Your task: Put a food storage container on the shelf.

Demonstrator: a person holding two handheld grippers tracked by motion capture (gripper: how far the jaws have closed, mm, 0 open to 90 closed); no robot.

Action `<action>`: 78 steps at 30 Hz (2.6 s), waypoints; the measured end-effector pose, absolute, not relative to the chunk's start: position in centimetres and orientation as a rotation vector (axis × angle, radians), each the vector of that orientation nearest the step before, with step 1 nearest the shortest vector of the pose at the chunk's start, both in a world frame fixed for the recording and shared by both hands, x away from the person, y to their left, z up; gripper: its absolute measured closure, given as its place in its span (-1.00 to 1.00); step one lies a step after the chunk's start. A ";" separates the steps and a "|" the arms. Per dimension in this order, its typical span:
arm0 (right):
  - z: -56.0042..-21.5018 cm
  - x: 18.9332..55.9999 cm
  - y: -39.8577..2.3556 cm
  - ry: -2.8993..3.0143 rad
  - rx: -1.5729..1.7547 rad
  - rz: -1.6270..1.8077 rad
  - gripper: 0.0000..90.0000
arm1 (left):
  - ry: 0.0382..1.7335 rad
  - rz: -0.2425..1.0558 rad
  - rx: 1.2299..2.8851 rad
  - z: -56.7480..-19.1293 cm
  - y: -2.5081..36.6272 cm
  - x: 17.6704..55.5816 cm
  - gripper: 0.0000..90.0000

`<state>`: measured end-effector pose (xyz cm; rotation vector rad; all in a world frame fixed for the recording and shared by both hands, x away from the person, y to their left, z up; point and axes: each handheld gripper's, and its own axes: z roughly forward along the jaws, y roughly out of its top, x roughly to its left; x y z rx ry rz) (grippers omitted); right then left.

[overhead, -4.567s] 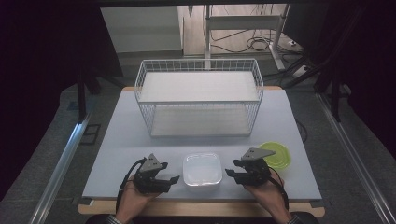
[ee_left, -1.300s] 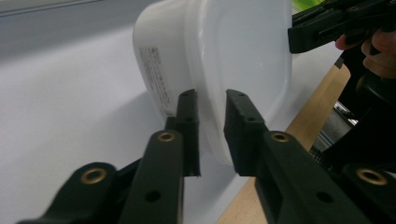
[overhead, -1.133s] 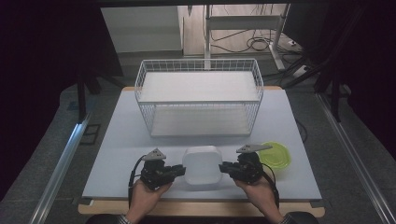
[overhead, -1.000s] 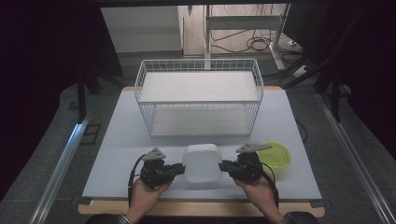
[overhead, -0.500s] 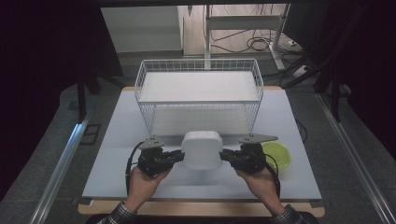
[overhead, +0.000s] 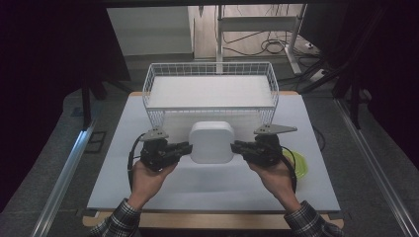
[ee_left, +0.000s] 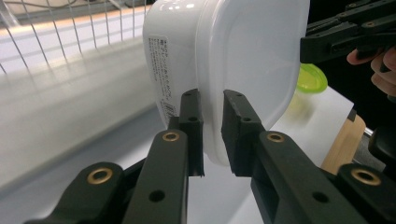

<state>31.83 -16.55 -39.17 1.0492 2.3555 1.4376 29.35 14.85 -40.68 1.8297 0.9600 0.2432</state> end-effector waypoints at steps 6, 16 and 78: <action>-37.7 32.6 -16.3 2.332 1.036 1.465 0.76 | 0.947 0.281 1.821 -38.9 15.1 30.1 0.76; -35.0 34.1 -15.9 2.293 1.010 1.513 0.76 | 0.936 0.314 1.796 -35.9 15.6 31.4 0.76; -30.0 44.2 -13.3 2.184 1.093 1.485 0.37 | 0.984 0.310 1.702 -32.7 15.6 41.9 0.31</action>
